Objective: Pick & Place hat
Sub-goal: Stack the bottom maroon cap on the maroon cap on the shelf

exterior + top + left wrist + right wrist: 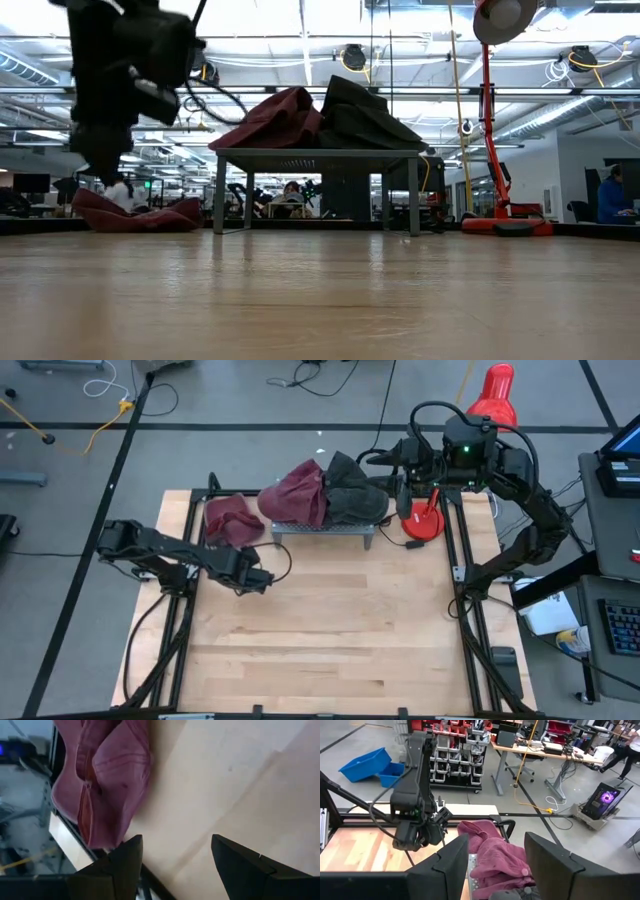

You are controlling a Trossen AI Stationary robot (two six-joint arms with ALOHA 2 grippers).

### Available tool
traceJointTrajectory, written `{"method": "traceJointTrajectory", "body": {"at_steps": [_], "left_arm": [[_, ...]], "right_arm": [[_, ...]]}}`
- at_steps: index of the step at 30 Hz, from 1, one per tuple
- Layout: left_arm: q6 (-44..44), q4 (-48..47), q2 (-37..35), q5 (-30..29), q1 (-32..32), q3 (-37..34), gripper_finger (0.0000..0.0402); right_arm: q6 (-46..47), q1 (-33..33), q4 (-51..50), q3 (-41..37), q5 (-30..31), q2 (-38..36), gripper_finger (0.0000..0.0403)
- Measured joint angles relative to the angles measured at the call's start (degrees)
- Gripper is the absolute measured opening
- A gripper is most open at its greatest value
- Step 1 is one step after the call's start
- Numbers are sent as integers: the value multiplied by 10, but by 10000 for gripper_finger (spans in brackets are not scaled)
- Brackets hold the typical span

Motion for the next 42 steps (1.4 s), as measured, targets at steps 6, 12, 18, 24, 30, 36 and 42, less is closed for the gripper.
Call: {"method": "traceJointTrajectory", "body": {"at_steps": [6,12,18,24,30,36,42], "left_arm": [[25,22,0,-43,12,-55,232],[75,47,5,-16,66,-61,213],[126,80,6,29,125,-61,194],[168,115,7,62,143,-60,172],[182,122,15,78,143,-60,159],[232,121,56,82,140,-17,167],[326,86,128,-11,139,39,158]], "right_arm": [[6,0,1,0,0,0,187],[6,0,5,0,1,2,187],[7,0,6,0,1,8,187],[9,1,13,0,1,14,187],[26,4,13,0,1,15,187],[26,4,13,0,2,15,187],[26,4,8,0,2,15,187]]}}
